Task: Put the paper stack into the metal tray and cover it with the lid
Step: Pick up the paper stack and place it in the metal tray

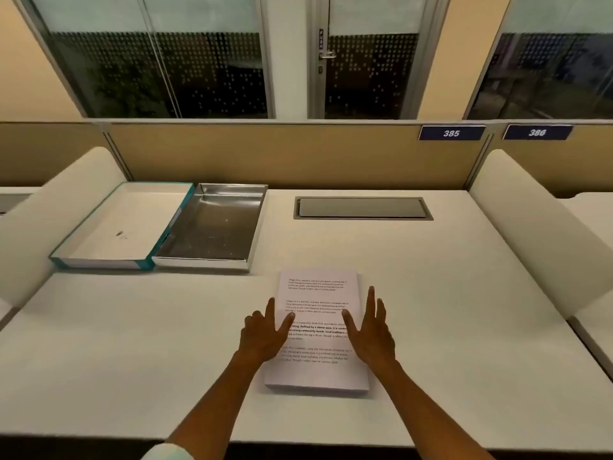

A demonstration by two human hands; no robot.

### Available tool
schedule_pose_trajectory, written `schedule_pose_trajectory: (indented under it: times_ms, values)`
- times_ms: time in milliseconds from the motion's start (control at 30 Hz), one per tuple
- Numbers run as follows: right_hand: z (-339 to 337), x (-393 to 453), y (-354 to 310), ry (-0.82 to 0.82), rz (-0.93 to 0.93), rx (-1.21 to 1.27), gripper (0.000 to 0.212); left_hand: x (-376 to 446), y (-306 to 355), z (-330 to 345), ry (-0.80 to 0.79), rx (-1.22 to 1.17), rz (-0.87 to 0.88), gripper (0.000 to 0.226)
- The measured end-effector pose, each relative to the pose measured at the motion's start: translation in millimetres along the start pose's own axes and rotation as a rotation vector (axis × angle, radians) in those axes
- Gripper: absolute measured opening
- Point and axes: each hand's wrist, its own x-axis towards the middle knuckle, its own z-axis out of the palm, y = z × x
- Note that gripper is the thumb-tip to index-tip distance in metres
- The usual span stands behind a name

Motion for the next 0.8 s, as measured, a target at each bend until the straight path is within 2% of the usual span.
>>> schedule_pose_trajectory:
  times_ms: [267, 433, 633, 800]
  values:
    - [25, 4, -6, 0.014, 0.093, 0.077, 0.084, 9, 18, 5, -0.002, -0.398, -0.177, 0.075]
    - [26, 16, -17, -0.006, 0.243, 0.081, 0.085, 24, 15, 2, -0.070, -0.571, -0.332, 0.075]
    - [15, 40, -18, -0.017, 0.449, 0.227, 0.075, 39, 12, -2, -0.166, -0.770, -0.360, 0.064]
    - [6, 50, -16, -0.029, 0.483, 0.300, 0.059, 45, 13, -4, -0.268, -0.861, -0.343, 0.059]
